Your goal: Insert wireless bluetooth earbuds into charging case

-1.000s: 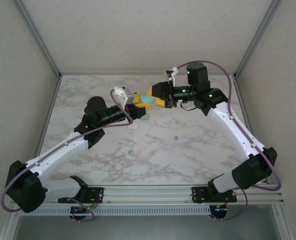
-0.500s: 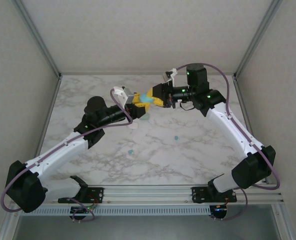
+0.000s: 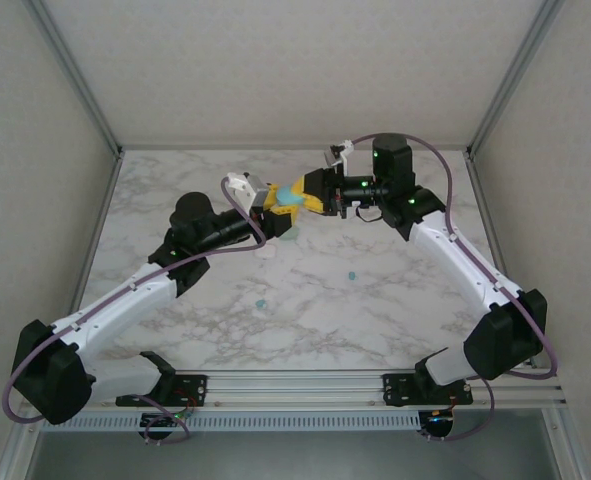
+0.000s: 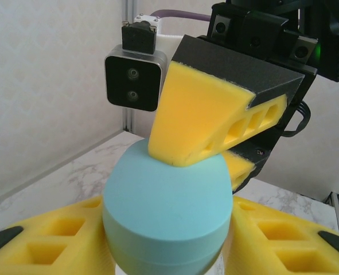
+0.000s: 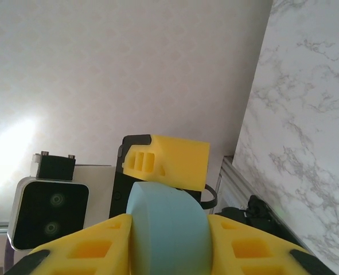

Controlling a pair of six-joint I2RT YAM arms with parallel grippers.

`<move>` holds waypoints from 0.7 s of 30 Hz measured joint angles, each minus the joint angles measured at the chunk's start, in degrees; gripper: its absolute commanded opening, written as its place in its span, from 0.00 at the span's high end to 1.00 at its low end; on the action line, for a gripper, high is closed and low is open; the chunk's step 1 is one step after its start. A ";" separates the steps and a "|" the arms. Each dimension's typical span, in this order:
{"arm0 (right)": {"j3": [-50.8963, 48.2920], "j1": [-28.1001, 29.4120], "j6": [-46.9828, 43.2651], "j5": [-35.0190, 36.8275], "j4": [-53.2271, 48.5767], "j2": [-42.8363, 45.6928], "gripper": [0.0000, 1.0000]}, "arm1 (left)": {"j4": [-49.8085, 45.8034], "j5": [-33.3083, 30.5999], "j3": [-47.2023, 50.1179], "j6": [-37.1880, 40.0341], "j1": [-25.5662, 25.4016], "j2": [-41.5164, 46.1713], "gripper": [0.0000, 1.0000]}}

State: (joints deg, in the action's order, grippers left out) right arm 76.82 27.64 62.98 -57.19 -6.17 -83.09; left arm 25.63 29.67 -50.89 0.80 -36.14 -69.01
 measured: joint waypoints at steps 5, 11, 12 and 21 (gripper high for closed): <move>-1.05 0.00 1.81 0.04 2.29 0.28 0.81 | 0.20 -0.09 0.00 -0.46 0.00 0.02 0.59; -1.46 -0.02 2.23 0.17 3.17 0.39 0.69 | 0.07 -0.02 0.00 -0.79 0.15 0.02 0.66; -1.46 -0.02 2.14 0.31 2.99 0.39 0.68 | -0.17 -0.02 0.00 -0.79 0.15 0.04 0.66; 1.46 0.37 -5.44 2.10 -5.01 0.52 0.40 | -2.47 1.36 0.00 0.74 -0.13 0.79 0.67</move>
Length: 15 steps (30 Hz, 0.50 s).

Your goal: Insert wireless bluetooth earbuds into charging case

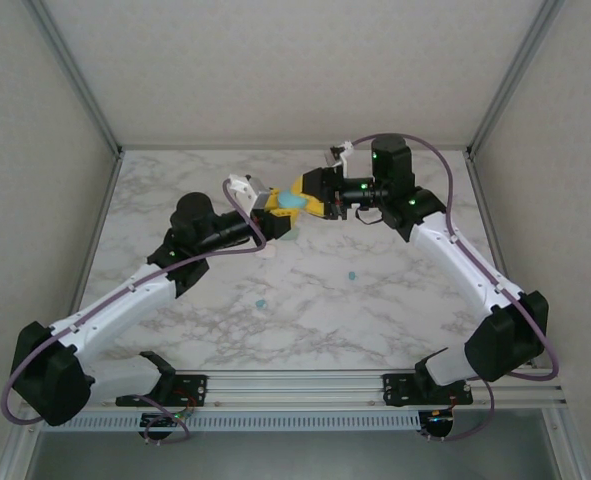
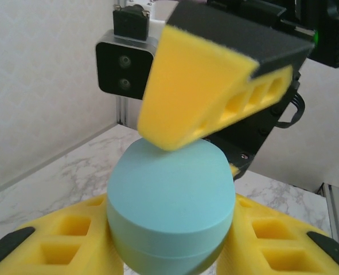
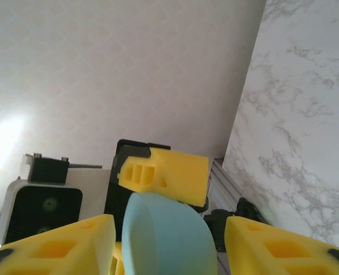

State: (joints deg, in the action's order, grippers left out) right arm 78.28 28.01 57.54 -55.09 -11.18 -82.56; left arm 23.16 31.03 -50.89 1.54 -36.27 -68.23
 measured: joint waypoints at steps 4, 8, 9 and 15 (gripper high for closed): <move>3.34 0.00 -6.12 2.14 -5.38 0.72 0.36 | -0.85 0.22 0.00 0.70 0.00 1.09 0.68; 5.60 0.00 -14.12 5.11 -10.69 2.64 0.34 | -1.70 0.94 0.00 1.49 0.00 1.77 0.68; 5.97 0.00 -16.55 6.12 -12.13 3.21 0.34 | -2.03 1.29 0.00 1.55 0.00 1.81 0.68; 6.25 0.02 -31.34 10.56 -18.84 7.04 0.34 | -3.80 3.02 -0.09 2.03 0.00 1.84 0.68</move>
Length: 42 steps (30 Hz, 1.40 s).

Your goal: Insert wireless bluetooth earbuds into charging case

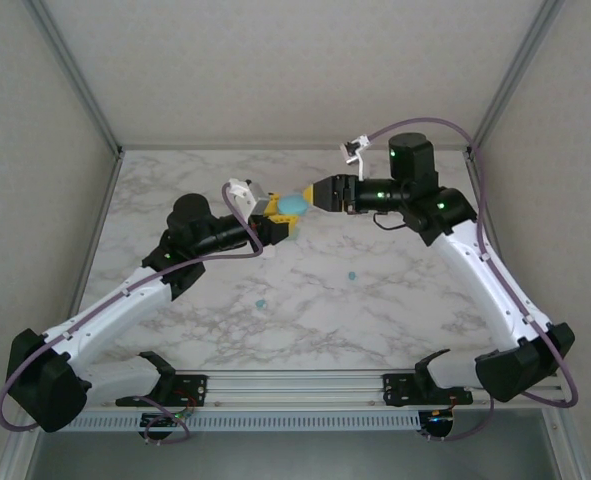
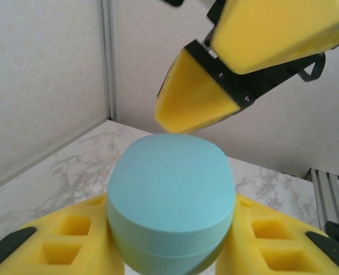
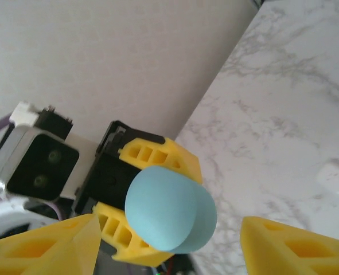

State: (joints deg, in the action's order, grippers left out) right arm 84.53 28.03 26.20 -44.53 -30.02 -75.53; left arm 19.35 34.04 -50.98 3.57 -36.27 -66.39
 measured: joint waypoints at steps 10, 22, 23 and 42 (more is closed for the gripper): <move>1.44 1.42 -11.80 0.02 -7.58 -1.29 0.34 | 0.04 0.72 -1.25 0.07 0.00 -0.02 0.68; 1.40 1.88 -10.97 2.73 -7.93 -2.47 0.34 | -0.59 0.74 -1.88 0.07 0.13 -0.15 0.68; 1.40 2.05 -10.73 3.56 -7.93 -2.45 0.34 | -0.94 0.66 -1.90 0.07 0.24 -0.22 0.68; 1.40 2.05 -1.42 12.07 -1.05 -1.90 0.32 | -5.18 3.39 -2.60 0.76 0.00 -0.79 0.68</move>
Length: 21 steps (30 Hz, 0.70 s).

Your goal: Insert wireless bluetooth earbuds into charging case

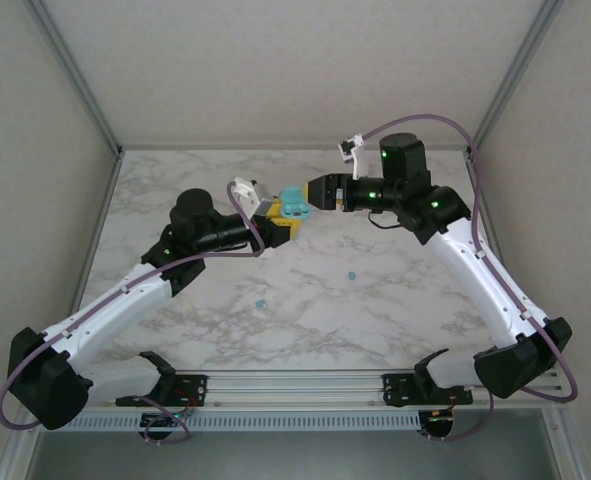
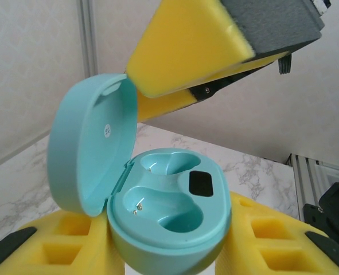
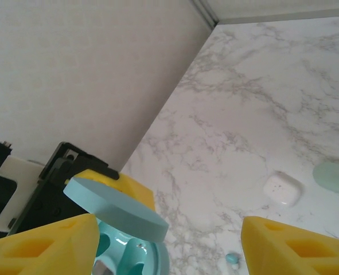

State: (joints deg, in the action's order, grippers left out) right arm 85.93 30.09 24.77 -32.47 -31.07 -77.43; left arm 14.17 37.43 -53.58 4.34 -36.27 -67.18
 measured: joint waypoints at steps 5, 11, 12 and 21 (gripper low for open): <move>0.00 0.00 1.53 0.31 0.37 0.09 0.30 | -0.04 -0.83 0.02 0.00 0.00 0.15 0.68; 2.08 -0.17 1.64 3.52 -1.18 0.83 0.29 | 0.63 -1.73 0.31 -0.24 0.00 0.94 0.68; 2.16 -0.22 1.55 4.00 -1.40 1.18 0.29 | 0.74 -1.79 0.37 -0.33 0.00 0.98 0.68; 2.16 -0.37 0.07 4.00 -3.82 2.97 0.30 | 1.40 -3.23 0.96 -1.84 0.07 1.25 0.68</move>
State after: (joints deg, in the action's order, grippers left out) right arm 88.09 29.71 24.84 -28.47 -34.89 -74.46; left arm 15.57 34.20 -52.62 2.50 -36.21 -65.93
